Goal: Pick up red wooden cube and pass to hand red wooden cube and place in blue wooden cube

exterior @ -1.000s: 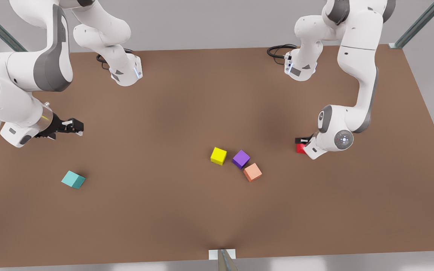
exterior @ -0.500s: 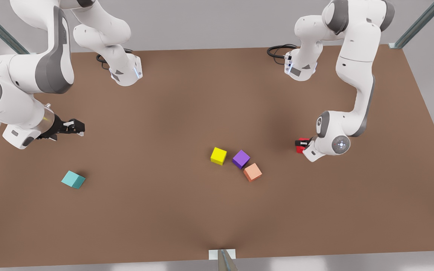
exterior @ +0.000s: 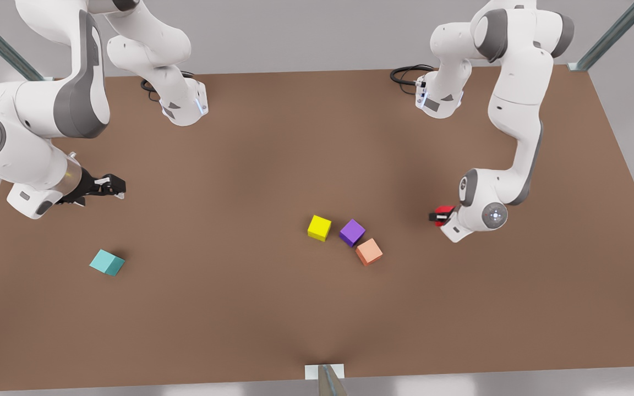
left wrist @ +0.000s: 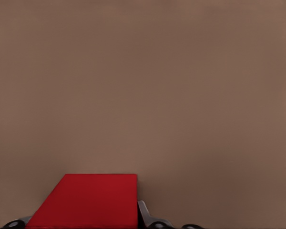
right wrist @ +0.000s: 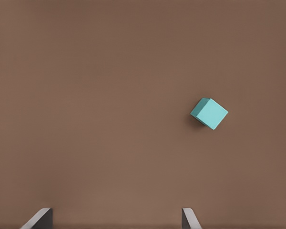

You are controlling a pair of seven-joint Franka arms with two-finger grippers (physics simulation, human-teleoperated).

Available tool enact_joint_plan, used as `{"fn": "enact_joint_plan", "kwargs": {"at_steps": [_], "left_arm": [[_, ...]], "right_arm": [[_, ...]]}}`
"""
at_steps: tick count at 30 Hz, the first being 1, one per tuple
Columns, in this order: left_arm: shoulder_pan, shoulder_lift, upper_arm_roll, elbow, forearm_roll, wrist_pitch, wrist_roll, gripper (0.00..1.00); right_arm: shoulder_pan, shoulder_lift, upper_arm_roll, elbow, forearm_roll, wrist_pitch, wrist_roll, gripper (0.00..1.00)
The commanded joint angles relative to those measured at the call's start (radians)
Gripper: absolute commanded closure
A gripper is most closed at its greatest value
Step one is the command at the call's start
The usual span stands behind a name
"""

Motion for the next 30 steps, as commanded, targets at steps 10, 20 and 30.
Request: {"fn": "enact_joint_plan", "kwargs": {"at_steps": [10,20,30], "left_arm": [[-0.012,0.319,-0.325,0.749,-0.933,-0.637,-0.092,0.33],[-0.058,0.637,-0.503,1.011,-1.095,-0.344,0.259,0.39],[-0.102,0.637,-0.506,1.011,-1.092,-0.201,0.254,0.36]], "right_arm": [[-0.013,0.36,0.001,0.187,0.583,0.001,-0.498,0.0],[0.006,0.677,0.074,0.244,1.239,0.047,-1.814,0.0],[0.119,0.627,0.074,0.066,1.55,0.406,-2.408,0.01]]}}
